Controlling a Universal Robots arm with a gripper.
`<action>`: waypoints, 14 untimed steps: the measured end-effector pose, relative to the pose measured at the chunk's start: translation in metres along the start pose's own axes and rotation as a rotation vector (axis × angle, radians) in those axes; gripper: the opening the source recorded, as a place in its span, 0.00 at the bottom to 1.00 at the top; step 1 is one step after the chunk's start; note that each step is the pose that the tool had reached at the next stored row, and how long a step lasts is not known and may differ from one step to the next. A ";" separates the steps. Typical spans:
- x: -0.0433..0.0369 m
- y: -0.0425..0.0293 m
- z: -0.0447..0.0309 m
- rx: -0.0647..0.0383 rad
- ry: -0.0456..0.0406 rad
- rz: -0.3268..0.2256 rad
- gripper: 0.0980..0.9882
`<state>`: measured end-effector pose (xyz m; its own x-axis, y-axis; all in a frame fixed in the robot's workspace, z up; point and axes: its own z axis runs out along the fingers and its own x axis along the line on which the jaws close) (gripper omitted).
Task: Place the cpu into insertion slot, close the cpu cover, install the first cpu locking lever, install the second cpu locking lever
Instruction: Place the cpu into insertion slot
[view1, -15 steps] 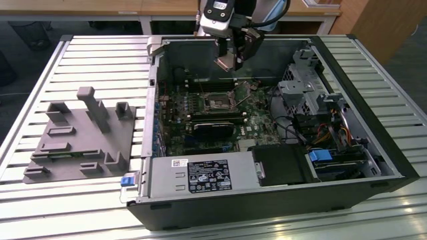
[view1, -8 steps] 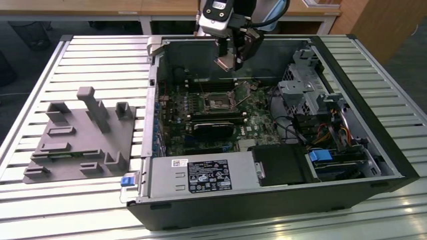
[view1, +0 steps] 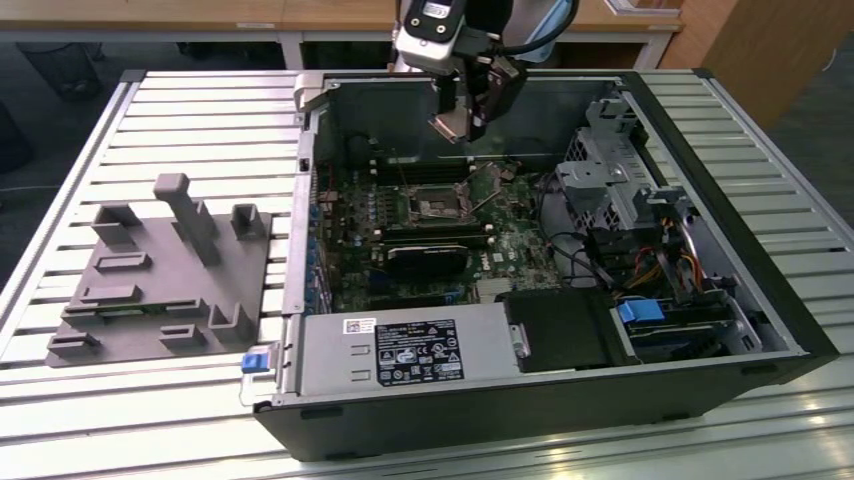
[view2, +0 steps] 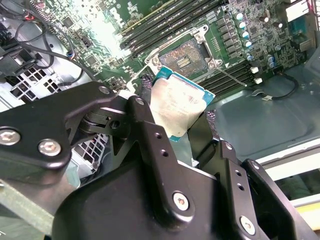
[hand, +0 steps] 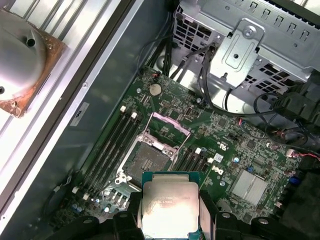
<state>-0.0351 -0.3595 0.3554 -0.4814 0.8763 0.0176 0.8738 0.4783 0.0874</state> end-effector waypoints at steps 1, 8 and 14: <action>0.0000 0.0000 0.0000 0.000 -0.0002 0.002 0.49; 0.0000 0.0000 0.0001 0.000 -0.0018 0.020 0.49; 0.0000 0.0000 0.0004 0.000 -0.0047 0.046 0.49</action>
<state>-0.0351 -0.3594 0.3550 -0.4405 0.8976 0.0169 0.8950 0.4375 0.0871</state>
